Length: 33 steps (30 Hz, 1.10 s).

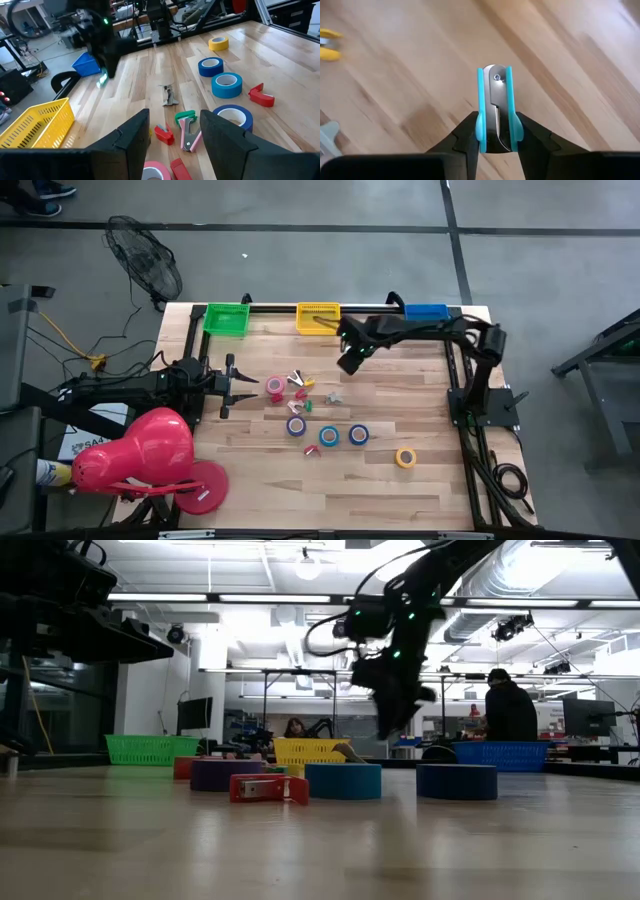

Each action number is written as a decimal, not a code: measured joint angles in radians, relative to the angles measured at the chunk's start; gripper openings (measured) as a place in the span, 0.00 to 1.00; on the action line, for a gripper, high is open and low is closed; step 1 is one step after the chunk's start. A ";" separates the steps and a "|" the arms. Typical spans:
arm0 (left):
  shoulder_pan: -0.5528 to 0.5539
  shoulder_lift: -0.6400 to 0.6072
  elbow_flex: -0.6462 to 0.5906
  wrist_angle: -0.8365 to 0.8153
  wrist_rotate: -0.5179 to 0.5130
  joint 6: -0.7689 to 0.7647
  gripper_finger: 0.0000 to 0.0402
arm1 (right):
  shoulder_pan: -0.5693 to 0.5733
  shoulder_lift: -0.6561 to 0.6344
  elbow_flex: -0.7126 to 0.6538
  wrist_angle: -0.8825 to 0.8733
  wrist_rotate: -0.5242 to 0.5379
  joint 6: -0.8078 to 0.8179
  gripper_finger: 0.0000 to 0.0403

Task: Pick and place Stapler, Stapler remover, tape
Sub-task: Put the blue staple remover into the blue bin

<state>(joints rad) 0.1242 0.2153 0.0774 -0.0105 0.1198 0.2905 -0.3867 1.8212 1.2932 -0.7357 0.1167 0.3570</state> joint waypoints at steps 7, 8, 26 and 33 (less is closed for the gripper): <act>0.000 0.000 0.000 0.000 0.000 0.000 0.43 | -0.085 -0.200 -0.133 -0.118 0.170 0.150 0.24; 0.000 0.000 0.000 0.001 0.000 0.000 0.43 | -0.100 -0.241 -0.172 -0.112 0.182 0.175 0.24; 0.000 0.000 0.000 0.000 0.000 0.000 0.43 | -0.368 -0.476 -0.460 0.134 0.244 0.162 0.24; 0.000 0.000 0.000 0.000 0.000 0.000 0.43 | -0.430 -0.392 -0.459 0.221 0.247 0.167 0.25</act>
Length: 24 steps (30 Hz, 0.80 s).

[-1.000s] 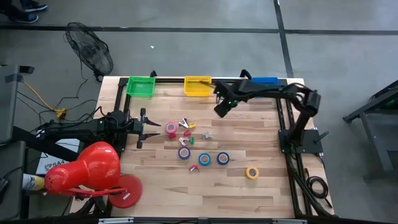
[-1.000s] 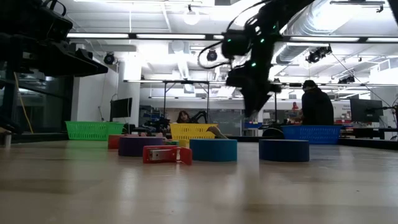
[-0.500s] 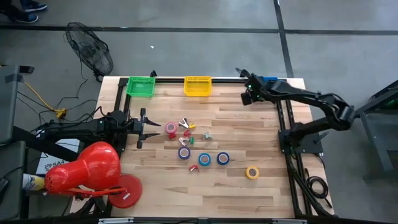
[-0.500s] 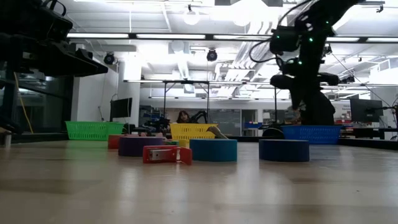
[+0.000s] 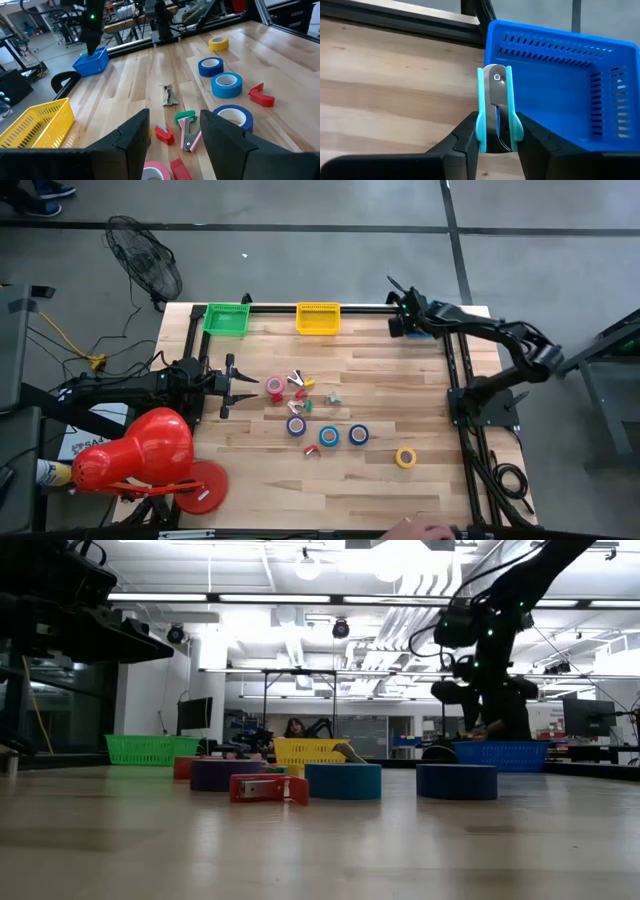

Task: Pick and place Stapler, Stapler remover, tape
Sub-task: Put the blue staple remover into the blue bin

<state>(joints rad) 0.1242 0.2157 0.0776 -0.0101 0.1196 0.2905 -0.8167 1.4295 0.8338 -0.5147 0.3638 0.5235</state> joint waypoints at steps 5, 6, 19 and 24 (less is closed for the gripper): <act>0.000 0.000 0.000 0.000 0.000 0.000 0.43 | -0.034 0.042 0.001 0.004 -0.013 0.057 0.25; 0.000 0.000 0.000 0.000 0.000 0.000 0.43 | -0.039 0.049 0.001 0.005 -0.014 0.073 0.25; 0.000 0.000 0.000 0.000 0.000 0.000 0.43 | -0.084 0.109 0.005 0.019 -0.062 0.132 0.29; 0.000 0.000 0.000 0.000 0.000 0.000 0.43 | -0.094 0.109 0.005 0.019 -0.085 0.135 0.38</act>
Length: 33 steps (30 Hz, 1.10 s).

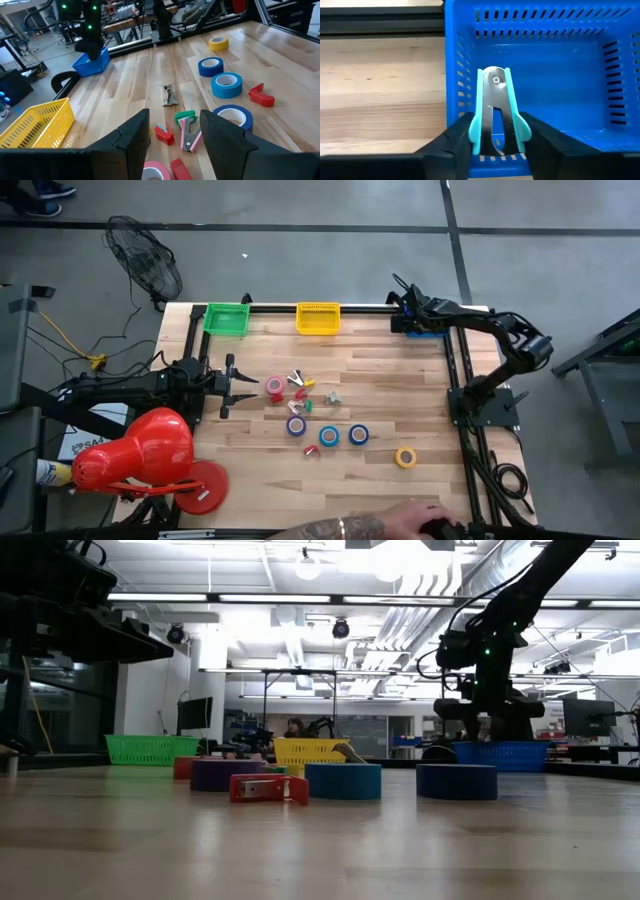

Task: Pick and place Stapler, Stapler remover, tape
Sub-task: Put the blue staple remover into the blue bin, then put the gray staple remover into the blue bin

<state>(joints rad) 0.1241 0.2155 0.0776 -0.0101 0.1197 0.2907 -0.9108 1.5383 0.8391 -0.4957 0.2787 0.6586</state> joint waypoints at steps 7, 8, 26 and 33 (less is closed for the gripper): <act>0.000 0.000 0.000 0.000 0.000 0.000 0.43 | 0.000 -0.001 0.000 0.000 -0.001 0.000 0.47; 0.000 0.000 0.000 0.000 0.000 0.000 0.43 | 0.000 -0.004 0.000 0.000 0.000 -0.001 0.48; 0.000 0.000 0.000 0.000 0.000 0.000 0.43 | -0.006 -0.031 0.000 0.047 -0.044 -0.017 0.73; 0.000 0.000 0.000 0.000 0.000 0.000 0.43 | 0.004 -0.105 0.000 0.052 -0.103 -0.171 0.75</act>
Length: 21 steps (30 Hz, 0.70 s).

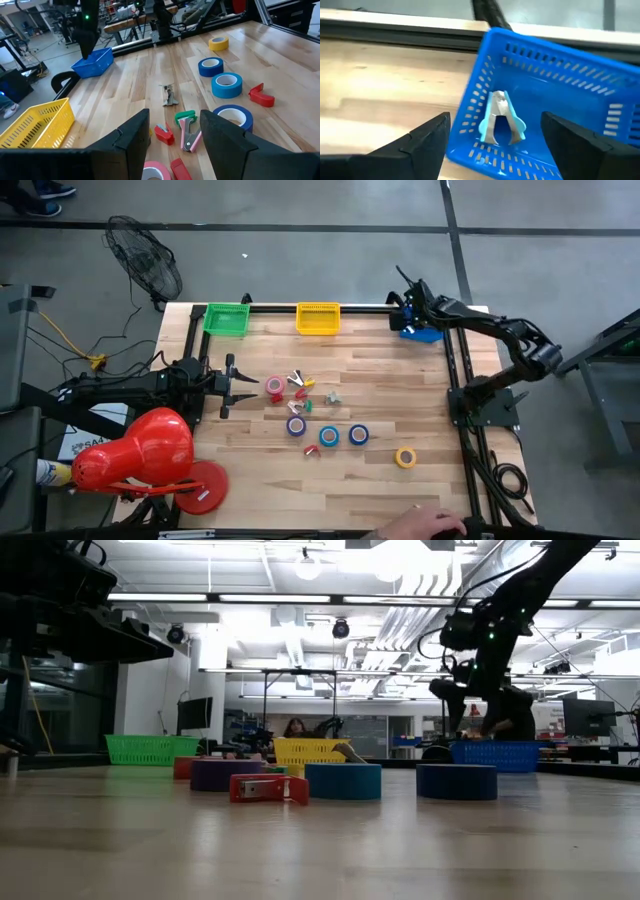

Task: Pick and place Stapler, Stapler remover, tape
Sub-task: Put the gray staple remover into the blue bin

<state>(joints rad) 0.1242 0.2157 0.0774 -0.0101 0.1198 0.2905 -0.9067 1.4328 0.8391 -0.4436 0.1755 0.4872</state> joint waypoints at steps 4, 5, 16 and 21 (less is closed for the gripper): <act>0.000 0.000 0.000 0.000 0.000 0.000 0.43 | 0.031 -0.047 0.000 0.001 -0.031 -0.101 0.75; 0.000 0.000 0.000 0.000 0.000 0.000 0.43 | 0.044 -0.056 0.000 0.002 -0.036 -0.129 0.75; 0.000 0.000 0.000 0.000 0.000 0.000 0.43 | 0.284 -0.086 0.000 0.002 -0.087 -0.184 0.75; 0.000 0.000 0.000 0.000 0.000 0.000 0.43 | 0.411 -0.086 0.000 0.002 -0.099 -0.174 0.75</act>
<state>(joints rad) 0.1240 0.2155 0.0774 -0.0102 0.1197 0.2907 -0.4958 1.3472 0.8389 -0.4419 0.0761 0.3136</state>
